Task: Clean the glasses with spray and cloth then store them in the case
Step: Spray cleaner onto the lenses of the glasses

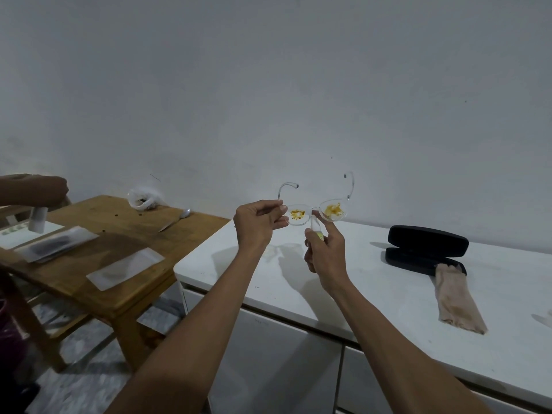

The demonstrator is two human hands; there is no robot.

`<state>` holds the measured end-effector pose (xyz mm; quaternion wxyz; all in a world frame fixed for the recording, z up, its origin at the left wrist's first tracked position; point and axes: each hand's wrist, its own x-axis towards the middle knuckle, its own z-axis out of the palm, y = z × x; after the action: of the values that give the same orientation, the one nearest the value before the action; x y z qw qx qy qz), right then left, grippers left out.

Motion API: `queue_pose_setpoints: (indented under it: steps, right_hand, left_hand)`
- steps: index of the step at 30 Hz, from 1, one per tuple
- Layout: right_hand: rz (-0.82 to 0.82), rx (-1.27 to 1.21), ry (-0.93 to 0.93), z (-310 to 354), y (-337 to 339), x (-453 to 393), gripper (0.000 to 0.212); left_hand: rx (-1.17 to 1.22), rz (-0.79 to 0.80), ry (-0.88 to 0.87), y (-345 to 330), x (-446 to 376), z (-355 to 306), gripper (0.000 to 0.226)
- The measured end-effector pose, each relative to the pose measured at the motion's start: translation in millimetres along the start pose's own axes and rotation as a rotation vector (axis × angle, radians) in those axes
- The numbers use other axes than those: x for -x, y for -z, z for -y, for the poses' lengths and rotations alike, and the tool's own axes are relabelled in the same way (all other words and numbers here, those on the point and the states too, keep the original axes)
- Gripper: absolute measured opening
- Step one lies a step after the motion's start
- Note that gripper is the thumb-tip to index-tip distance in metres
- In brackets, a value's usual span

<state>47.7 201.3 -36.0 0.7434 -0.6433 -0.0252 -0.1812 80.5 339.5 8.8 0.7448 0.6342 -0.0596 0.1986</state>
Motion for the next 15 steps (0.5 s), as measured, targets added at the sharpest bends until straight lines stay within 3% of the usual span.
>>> queue_pose_setpoints:
  steps: [9,15]
  right_hand:
    - [-0.017,-0.109,-0.042,1.1,-4.4,-0.5,0.035]
    - [0.005,-0.061,-0.029,-0.8,-0.3,-0.2,0.047]
  left_hand:
    - [0.008,-0.003,0.01,-0.8,0.7,-3.5,0.02]
    - [0.006,-0.001,0.009,-2.4,2.8,-2.8,0.022]
